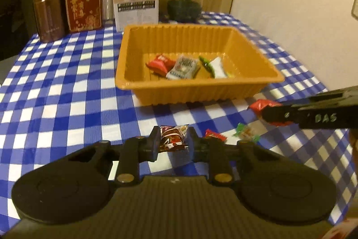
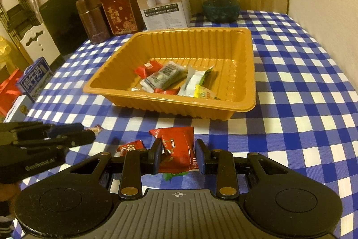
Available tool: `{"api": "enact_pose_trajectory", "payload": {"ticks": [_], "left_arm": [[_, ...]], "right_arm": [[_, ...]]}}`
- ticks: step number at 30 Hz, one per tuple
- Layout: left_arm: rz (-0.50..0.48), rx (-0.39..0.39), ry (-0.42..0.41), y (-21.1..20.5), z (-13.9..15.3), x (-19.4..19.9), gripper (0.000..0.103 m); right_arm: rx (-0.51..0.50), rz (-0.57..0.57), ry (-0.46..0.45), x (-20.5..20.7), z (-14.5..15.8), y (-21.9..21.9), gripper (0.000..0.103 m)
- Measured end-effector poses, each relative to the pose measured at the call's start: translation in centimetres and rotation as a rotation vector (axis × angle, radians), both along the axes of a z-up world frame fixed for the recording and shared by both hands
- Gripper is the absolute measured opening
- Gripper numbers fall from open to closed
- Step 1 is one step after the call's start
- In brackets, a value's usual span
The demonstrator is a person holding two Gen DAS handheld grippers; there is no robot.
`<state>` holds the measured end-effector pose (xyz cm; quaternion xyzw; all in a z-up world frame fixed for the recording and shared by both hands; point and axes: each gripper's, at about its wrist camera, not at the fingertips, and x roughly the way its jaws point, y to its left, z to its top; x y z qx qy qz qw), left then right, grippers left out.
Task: Organize snacks
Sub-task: 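Carry both candies into the orange tray and open both tools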
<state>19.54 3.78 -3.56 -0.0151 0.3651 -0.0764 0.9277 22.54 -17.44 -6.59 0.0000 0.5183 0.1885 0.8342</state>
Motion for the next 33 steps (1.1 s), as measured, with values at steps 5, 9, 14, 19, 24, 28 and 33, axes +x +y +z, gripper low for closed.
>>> {"api": "enact_pose_trajectory", "payload": {"ticks": [5,9,14,19,24,28,33], "left_arm": [[0.0,-0.027,-0.029,0.2,1.5,-1.2,0.022],[-0.005,-0.037,-0.051,0.3,2.5,-1.9,0.022],[0.001,-0.06,-0.07,0.4,3.3,-2.0,0.022],[0.001,-0.072,-0.08,0.1,3.6,-1.8,0.022],[-0.004,-0.081,-0.087,0.0,3.8,-1.7,0.022],[-0.004,-0.084,-0.091,0.0,3.8,-1.7,0.022],[-0.008,-0.083,-0.098,0.1,4.0,-1.5,0.022]], "right_arm": [[0.017,-0.006,-0.021,-0.4,0.8,0.1,0.032],[0.042,0.003,-0.045,-1.2,1.7,0.6,0.032],[0.063,0.025,-0.069,-2.0,2.5,1.6,0.032],[0.082,0.027,-0.098,-2.1,2.9,2.0,0.032],[0.093,0.024,-0.115,-2.1,3.2,2.0,0.032],[0.098,0.023,-0.127,-2.1,3.4,2.0,0.032],[0.111,0.019,-0.149,-1.9,3.9,1.9,0.032]]}}
